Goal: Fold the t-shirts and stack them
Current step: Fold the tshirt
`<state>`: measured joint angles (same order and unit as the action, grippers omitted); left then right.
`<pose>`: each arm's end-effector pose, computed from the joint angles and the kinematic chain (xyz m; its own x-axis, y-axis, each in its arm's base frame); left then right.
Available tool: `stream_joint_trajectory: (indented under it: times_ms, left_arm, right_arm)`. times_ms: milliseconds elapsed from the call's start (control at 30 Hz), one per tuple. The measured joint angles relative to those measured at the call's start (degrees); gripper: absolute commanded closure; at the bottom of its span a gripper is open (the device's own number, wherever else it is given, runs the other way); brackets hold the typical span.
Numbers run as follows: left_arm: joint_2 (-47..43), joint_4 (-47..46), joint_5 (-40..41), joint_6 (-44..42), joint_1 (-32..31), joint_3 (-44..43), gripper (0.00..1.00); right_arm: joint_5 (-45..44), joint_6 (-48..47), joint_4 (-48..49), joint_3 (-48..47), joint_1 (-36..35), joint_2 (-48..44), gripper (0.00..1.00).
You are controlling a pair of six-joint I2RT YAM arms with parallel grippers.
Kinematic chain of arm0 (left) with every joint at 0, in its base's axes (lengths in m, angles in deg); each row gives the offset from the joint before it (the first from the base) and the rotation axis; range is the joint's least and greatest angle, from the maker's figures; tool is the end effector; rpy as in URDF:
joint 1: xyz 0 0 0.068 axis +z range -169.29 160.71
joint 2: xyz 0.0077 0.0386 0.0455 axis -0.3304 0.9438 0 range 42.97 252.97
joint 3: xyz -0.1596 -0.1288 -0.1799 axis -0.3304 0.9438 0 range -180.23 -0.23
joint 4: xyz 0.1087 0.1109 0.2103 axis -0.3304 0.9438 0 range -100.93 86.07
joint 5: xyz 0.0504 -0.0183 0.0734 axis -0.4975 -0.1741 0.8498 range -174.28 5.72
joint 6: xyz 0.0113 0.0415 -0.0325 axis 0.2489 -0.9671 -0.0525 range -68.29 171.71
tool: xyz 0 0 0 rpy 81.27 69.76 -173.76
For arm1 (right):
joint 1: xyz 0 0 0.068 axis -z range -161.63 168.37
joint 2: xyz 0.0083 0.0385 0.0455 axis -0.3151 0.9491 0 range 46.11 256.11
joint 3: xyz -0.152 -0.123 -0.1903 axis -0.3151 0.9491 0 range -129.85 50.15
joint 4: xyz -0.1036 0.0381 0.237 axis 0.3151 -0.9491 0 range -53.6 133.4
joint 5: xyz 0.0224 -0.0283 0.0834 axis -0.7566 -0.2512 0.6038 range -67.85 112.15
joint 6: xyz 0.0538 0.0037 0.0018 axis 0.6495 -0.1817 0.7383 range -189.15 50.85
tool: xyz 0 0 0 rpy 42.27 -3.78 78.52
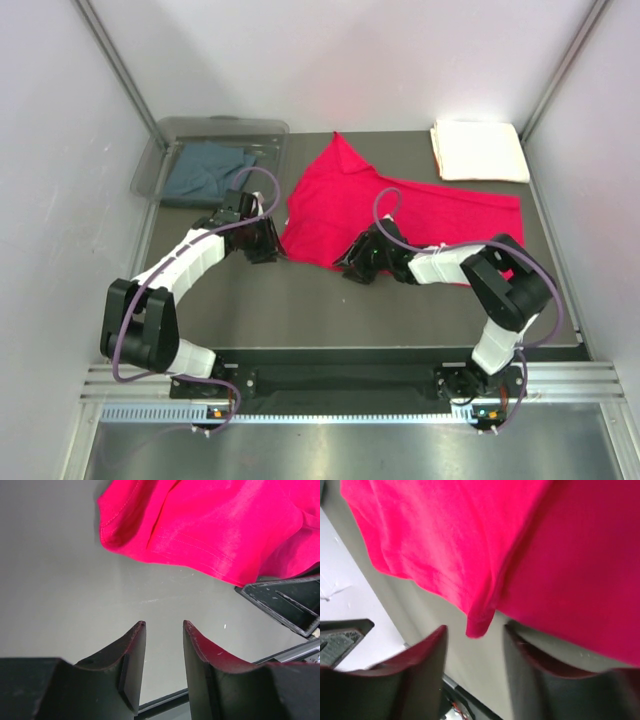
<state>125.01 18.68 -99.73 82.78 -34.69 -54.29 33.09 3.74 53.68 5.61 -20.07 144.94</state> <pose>0.2732 -0.0852 0.2215 -0.9002 -0.2682 -0.3430 -0.0831 0.8792 -0.4692 0.2547 0.2107 0.1348 -0.8456 0.5268 -0.0857 0.3090 0.6141 0.7262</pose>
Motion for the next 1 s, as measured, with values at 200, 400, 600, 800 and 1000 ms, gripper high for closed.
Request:
stream_joint_trajectory:
  times_ms: [200, 400, 600, 800, 1000]
  left_arm:
    - [0.0, 0.0, 0.1, -0.4, 0.0, -0.2, 0.6]
    - [0.0, 0.1, 0.1, -0.8, 0.0, -0.2, 0.6]
    - [0.1, 0.1, 0.1, -0.8, 0.0, -0.2, 0.6]
    - [0.1, 0.1, 0.0, -0.6, 0.0, -0.2, 0.6]
    - [0.0, -0.2, 0.0, -0.4, 0.0, 0.7, 0.5]
  right_arm:
    - [0.8, 2.3, 2.3, 0.4, 0.3, 1.9, 0.95]
    - [1.8, 3.5, 2.4, 0.3, 1.2, 1.8, 1.0]
    - [3.7, 3.6, 2.1, -2.6, 6.7, 1.9, 1.0]
    - [9.1, 3.8, 5.4, -16.2, 15.8, 10.9, 0.79]
    - [14.3, 4.2, 11.1, -20.3, 24.0, 16.5, 0.39]
